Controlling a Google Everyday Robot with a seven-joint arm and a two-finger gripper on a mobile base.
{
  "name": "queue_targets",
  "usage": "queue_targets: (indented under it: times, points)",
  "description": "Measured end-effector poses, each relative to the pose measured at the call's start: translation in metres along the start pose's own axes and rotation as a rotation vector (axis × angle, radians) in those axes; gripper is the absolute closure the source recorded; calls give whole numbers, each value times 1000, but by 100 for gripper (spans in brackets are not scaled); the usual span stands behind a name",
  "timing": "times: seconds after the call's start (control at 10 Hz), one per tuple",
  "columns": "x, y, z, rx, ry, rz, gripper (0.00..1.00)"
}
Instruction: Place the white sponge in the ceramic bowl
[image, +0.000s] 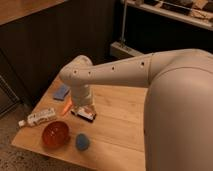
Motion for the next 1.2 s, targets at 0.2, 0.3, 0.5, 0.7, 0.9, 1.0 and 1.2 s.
queue_targets:
  times: [0.2,0.3,0.5,0.7,0.9,1.0,1.2]
  points:
    - [-27,26,2,10,-20,-35,35]
    - [-49,43,5,20,-35,-52,35]
    - [-91,76,9,35,-64,-73,35]
    - [-137,102,7,32,-96,-63,35]
    - [-172,124,10,14,-112,-27,35]
    - [-182,132,14,3,-108,-10,35]
    - [-204,167,38,-29,-87,47,35]
